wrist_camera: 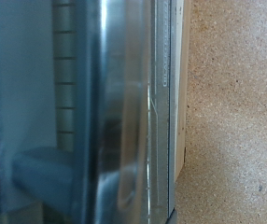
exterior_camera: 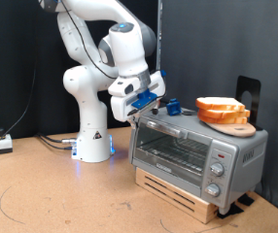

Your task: Make a piece of toast with the oven

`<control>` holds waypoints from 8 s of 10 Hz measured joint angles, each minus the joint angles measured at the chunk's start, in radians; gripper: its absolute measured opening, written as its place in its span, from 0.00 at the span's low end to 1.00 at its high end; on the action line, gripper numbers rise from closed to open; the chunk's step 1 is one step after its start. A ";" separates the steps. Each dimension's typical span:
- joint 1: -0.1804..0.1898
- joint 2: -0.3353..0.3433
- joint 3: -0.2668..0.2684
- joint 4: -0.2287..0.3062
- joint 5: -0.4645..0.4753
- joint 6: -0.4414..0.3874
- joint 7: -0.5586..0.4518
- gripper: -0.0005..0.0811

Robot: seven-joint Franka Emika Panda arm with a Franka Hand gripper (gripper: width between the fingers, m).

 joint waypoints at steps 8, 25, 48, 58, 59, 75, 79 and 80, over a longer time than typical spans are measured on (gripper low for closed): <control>-0.070 0.111 0.007 0.032 -0.059 0.067 0.045 0.99; -0.109 0.396 -0.030 0.133 0.098 0.236 -0.156 0.99; -0.127 0.452 -0.034 0.216 0.083 0.252 -0.083 0.99; -0.186 0.692 -0.060 0.308 0.094 0.267 -0.061 0.99; -0.189 0.719 -0.059 0.327 0.122 0.251 -0.063 0.99; -0.310 0.799 -0.056 0.453 0.250 0.123 -0.284 0.99; -0.334 0.749 -0.044 0.469 0.400 -0.087 -0.481 0.99; -0.349 0.720 -0.046 0.479 0.425 -0.193 -0.540 0.99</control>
